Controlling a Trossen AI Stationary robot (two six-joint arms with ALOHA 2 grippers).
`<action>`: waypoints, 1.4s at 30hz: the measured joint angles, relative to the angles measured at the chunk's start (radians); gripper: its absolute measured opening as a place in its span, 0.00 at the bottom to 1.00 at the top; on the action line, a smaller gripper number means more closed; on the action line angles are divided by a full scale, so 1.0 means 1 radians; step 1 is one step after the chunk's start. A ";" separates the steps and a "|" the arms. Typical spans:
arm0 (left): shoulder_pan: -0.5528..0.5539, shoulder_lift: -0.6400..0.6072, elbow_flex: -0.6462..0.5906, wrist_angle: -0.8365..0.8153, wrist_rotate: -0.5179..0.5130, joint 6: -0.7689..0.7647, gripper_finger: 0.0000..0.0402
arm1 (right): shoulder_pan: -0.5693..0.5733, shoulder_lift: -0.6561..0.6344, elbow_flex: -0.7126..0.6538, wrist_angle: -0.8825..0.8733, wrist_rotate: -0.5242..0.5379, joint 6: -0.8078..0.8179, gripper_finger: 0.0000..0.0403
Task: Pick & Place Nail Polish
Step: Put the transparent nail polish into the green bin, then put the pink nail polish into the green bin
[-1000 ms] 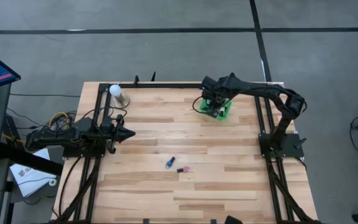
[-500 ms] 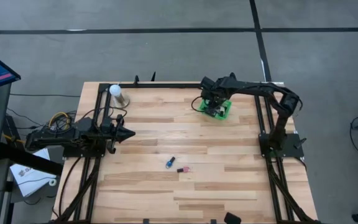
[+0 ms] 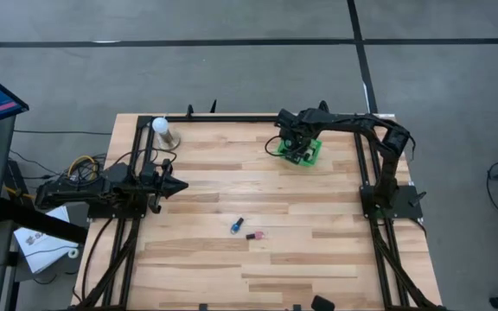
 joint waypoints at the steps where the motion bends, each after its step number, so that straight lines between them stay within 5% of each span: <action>1: 0.000 0.000 0.000 0.000 0.000 0.000 0.02 | 0.000 0.000 0.000 -0.006 -0.003 0.000 0.18; 15: 0.000 0.000 0.000 0.000 0.000 0.000 0.02 | 0.000 -0.001 0.196 -0.118 -0.006 -0.016 0.58; 27: 0.000 0.000 0.000 0.000 0.000 0.000 0.02 | 0.094 -0.002 0.517 -0.260 -0.014 -0.021 0.59; 42: 0.000 0.000 0.000 0.000 0.000 0.000 0.02 | 0.408 -0.003 0.727 -0.249 -0.014 -0.036 0.59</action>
